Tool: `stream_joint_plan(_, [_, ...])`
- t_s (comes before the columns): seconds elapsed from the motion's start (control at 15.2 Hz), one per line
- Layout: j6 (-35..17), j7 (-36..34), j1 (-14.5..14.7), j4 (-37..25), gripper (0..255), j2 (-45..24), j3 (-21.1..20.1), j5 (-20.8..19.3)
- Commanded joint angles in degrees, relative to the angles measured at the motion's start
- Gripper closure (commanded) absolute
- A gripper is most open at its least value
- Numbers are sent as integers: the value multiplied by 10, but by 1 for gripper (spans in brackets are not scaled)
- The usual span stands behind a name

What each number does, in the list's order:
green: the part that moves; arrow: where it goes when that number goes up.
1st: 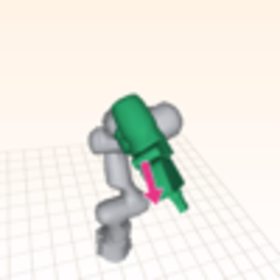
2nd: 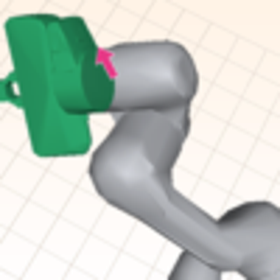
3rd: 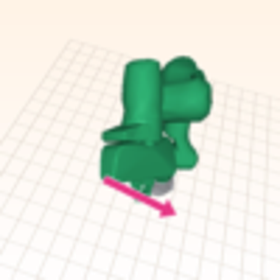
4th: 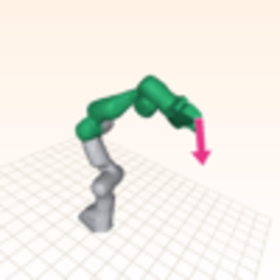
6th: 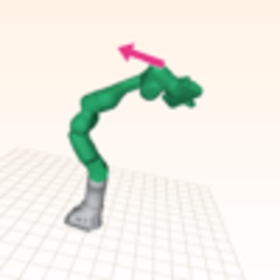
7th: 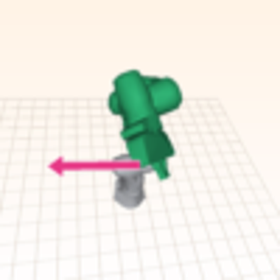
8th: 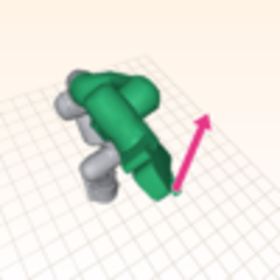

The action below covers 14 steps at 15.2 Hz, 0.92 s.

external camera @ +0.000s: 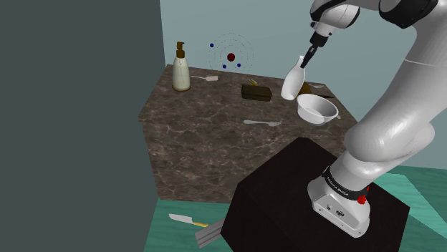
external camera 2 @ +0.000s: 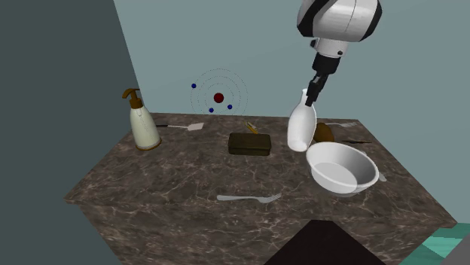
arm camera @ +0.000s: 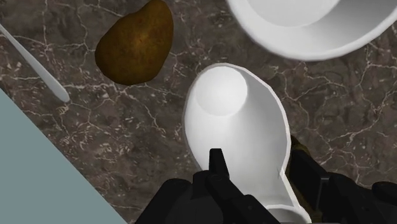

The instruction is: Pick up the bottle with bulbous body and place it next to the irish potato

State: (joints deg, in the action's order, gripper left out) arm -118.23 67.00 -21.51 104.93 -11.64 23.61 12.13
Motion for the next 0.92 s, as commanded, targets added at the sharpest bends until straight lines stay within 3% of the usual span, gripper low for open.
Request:
stream_joint_plan(0.0, [-2, 0, 0, 1, 255, -1, 0, 0])
stream_joint_plan(0.26, [-2, 0, 0, 1, 255, -1, 0, 0])
stream_joint_plan(0.33, [-2, 0, 0, 1, 0, -1, 0, 0])
stream_joint_plan(0.66, [-2, 0, 0, 1, 0, 0, 0, 0])
stream_joint_plan(0.86, [49, -8, -1, -33, 0, 19, 4, -12])
